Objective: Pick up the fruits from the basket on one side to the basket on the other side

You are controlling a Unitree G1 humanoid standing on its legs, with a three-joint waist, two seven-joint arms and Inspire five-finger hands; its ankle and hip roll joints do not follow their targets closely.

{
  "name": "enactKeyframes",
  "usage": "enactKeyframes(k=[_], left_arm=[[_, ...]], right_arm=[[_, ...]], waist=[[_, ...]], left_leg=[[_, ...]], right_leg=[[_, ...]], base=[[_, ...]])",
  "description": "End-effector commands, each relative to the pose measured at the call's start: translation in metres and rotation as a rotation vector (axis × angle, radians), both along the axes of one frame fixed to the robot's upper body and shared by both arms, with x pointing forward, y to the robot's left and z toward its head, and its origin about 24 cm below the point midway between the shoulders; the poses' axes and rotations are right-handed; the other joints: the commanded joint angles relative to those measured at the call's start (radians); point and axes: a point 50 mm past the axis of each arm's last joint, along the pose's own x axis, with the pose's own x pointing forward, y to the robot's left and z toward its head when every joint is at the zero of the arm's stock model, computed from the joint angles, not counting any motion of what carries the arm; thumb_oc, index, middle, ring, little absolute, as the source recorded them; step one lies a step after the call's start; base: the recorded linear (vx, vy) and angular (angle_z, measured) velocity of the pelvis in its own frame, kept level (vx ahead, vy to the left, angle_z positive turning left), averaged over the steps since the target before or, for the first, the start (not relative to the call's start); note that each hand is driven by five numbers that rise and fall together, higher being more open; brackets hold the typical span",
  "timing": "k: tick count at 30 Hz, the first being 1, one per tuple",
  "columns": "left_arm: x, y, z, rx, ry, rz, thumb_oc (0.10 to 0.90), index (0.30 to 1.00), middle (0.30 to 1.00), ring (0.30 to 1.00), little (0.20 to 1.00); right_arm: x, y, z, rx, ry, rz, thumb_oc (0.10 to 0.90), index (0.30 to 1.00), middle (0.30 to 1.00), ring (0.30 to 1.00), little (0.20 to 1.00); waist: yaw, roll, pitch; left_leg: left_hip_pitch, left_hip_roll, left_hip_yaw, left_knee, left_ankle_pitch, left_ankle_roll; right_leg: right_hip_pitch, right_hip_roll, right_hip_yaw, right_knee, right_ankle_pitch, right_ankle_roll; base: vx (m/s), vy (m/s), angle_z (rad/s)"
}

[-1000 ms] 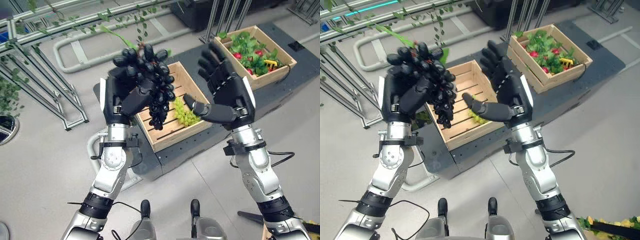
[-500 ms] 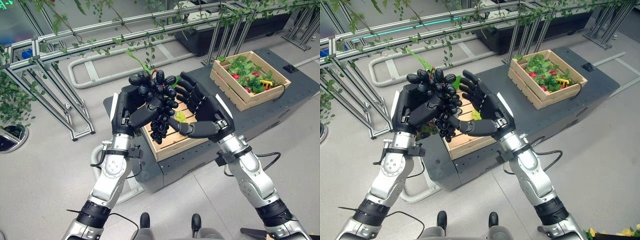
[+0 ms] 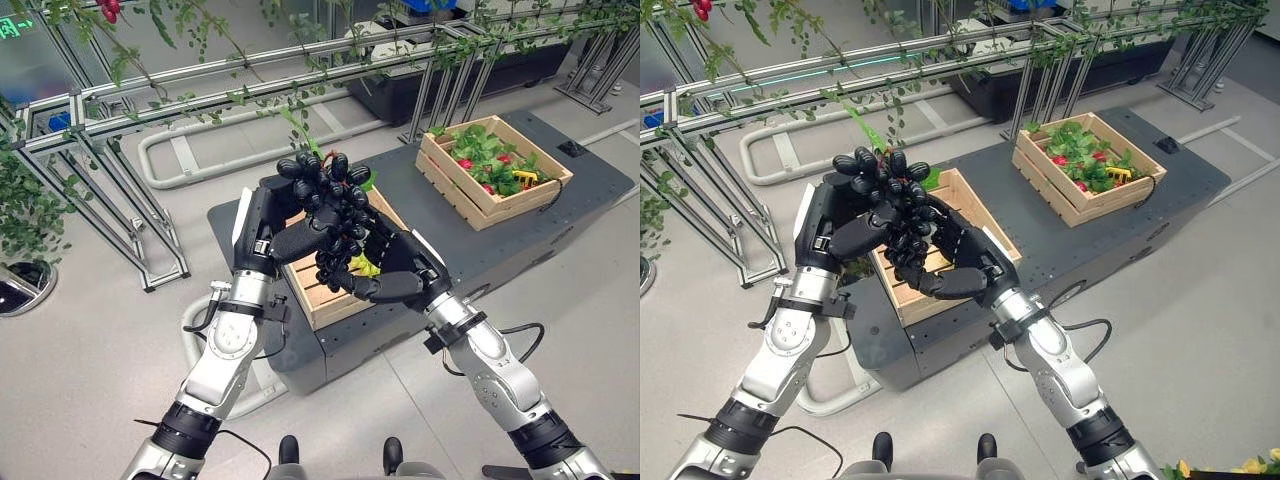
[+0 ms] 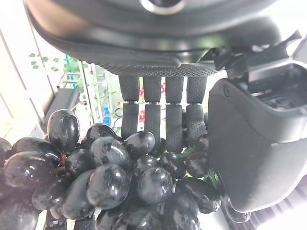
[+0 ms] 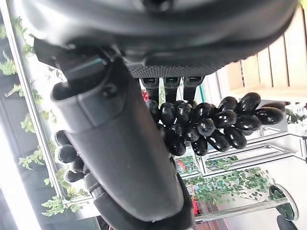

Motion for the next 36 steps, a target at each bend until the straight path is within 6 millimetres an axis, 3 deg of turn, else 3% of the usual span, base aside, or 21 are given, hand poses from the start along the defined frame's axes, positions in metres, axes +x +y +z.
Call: enactKeyframes(k=[1, 24, 25, 26, 27, 36], left_arm=[[-0.015, -0.014, 0.051, -0.084, -0.322, -0.131, 0.4, 0.3, 0.3, 0.3, 0.3], [-0.018, -0.043, 0.017, -0.07, -0.106, -0.353, 0.4, 0.3, 0.3, 0.3, 0.3], [-0.019, -0.044, 0.016, -0.07, -0.102, -0.356, 0.4, 0.3, 0.3, 0.3, 0.3], [-0.019, -0.045, 0.015, -0.064, -0.099, -0.362, 0.4, 0.3, 0.3, 0.3, 0.3], [-0.019, -0.045, 0.015, -0.061, -0.1, -0.363, 0.4, 0.3, 0.3, 0.3, 0.3], [-0.021, -0.043, 0.021, -0.065, -0.151, -0.359, 0.4, 0.3, 0.3, 0.3, 0.3]], right_arm=[[-0.004, 0.004, 0.016, 0.101, -0.091, 0.075, 0.8, 0.9, 0.9, 0.9, 0.9], [-0.003, 0.01, 0.017, 0.22, -0.086, 0.017, 0.8, 0.9, 0.9, 0.9, 0.9], [-0.003, 0.01, 0.017, 0.222, -0.085, 0.016, 0.722, 0.782, 0.782, 0.782, 0.782], [-0.003, 0.01, 0.017, 0.223, -0.084, 0.014, 0.477, 0.415, 0.415, 0.415, 0.415], [-0.003, 0.01, 0.017, 0.222, -0.083, 0.012, 0.4, 0.3, 0.3, 0.3, 0.3], [-0.001, 0.006, 0.015, 0.214, -0.072, -0.016, 0.4, 0.3, 0.3, 0.3, 0.3]], waist=[[0.003, 0.007, -0.146], [0.005, 0.004, -0.14], [0.004, 0.005, -0.139], [0.004, 0.005, -0.139], [0.004, 0.005, -0.139], [0.002, 0.006, -0.14]], left_leg=[[0.034, 0.024, 0.008, 0.008, -0.07, 0.004], [0.024, 0.026, 0.016, 0.008, -0.068, 0.011], [0.025, 0.026, 0.016, 0.008, -0.068, 0.011], [0.025, 0.027, 0.016, 0.008, -0.068, 0.012], [0.024, 0.027, 0.017, 0.008, -0.068, 0.011], [0.02, 0.028, 0.018, 0.008, -0.066, 0.01]], right_leg=[[0.005, -0.049, -0.015, 0.002, -0.008, 0.003], [-0.01, -0.049, -0.012, 0.002, -0.002, 0.008], [-0.01, -0.049, -0.012, 0.002, -0.001, 0.008], [-0.01, -0.049, -0.012, 0.002, -0.001, 0.008], [-0.011, -0.049, -0.012, 0.002, -0.001, 0.008], [-0.018, -0.047, -0.008, 0.002, 0.002, 0.009]], base=[[0.0, 0.0, 0.0], [0.0, 0.0, 0.0], [0.0, 0.0, 0.0], [0.0, 0.0, 0.0], [0.0, 0.0, 0.0], [0.0, 0.0, 0.0]])
